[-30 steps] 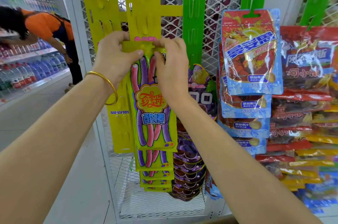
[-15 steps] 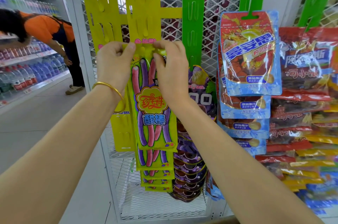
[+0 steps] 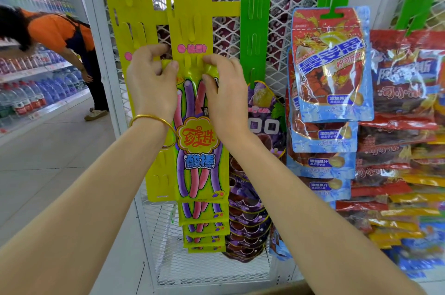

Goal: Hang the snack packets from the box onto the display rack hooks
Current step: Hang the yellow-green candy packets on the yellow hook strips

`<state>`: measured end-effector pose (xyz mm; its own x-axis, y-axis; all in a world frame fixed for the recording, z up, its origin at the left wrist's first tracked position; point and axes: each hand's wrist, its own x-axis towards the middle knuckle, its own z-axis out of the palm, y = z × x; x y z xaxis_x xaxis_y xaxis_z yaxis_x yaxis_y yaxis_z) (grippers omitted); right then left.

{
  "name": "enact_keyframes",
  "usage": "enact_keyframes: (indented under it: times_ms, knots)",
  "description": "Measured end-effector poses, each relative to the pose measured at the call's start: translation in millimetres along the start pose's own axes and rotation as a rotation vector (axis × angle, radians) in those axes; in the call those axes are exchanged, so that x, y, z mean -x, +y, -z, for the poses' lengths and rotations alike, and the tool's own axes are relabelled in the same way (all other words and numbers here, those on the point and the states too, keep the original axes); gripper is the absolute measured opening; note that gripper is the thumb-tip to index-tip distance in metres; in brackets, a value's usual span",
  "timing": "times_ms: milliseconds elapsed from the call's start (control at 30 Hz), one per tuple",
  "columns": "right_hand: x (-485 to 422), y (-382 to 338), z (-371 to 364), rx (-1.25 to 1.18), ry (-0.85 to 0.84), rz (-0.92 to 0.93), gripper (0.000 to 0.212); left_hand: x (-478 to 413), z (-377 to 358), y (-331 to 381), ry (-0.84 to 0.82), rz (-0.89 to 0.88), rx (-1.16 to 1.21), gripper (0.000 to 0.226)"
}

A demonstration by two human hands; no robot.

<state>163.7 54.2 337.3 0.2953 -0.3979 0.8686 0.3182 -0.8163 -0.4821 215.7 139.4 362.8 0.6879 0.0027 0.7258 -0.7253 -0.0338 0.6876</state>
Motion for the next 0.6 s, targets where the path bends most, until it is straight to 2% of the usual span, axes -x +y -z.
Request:
enact_keyframes:
  times_ms: [167,433,533,600]
  knots:
    - [7.3,3.0,3.2,0.034,-0.056,-0.045,0.027,3.2,3.1,-5.1,-0.068,-0.005,0.033,0.028]
    - [11.3,1.8,11.6,-0.02,-0.082,-0.139,0.037,14.8,11.5,-7.2,-0.128,-0.042,-0.083,0.035]
    - [17.5,-6.3,19.5,0.064,-0.102,-0.14,0.047,30.1,16.1,-6.2,-0.124,-0.059,-0.125,0.045]
    - [26.9,-13.6,27.0,0.225,-0.107,-0.107,0.053,47.0,23.2,-7.7,-0.095,-0.097,-0.149,0.048]
